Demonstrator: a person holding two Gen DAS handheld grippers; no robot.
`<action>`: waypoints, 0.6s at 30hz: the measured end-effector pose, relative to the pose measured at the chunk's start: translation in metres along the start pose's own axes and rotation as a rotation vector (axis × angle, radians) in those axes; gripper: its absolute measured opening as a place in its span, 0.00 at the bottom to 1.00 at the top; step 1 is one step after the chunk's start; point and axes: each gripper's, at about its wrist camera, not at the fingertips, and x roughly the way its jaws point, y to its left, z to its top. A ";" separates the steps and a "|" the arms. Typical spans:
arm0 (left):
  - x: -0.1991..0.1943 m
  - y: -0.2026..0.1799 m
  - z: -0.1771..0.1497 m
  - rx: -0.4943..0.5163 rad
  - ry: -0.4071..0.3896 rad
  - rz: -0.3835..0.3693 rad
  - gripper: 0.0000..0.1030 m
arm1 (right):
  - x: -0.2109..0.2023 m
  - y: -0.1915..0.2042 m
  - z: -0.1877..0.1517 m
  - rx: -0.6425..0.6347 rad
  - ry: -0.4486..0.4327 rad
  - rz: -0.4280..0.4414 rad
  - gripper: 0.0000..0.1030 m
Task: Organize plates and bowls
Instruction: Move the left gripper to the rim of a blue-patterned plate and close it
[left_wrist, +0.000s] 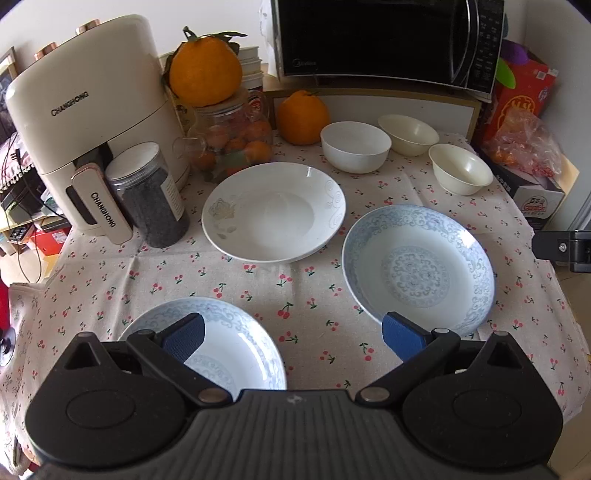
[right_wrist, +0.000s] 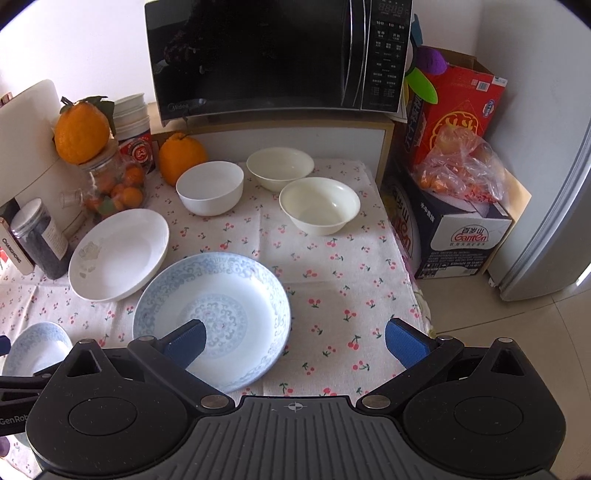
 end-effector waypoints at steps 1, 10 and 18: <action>0.002 -0.001 0.002 0.010 0.005 -0.020 1.00 | 0.002 0.000 0.002 -0.004 0.000 0.006 1.00; 0.031 0.004 0.009 -0.005 0.031 -0.139 0.99 | 0.044 -0.013 0.001 0.018 0.023 0.097 1.00; 0.066 0.018 0.020 -0.091 0.144 -0.249 0.76 | 0.085 -0.038 0.011 0.126 0.084 0.247 1.00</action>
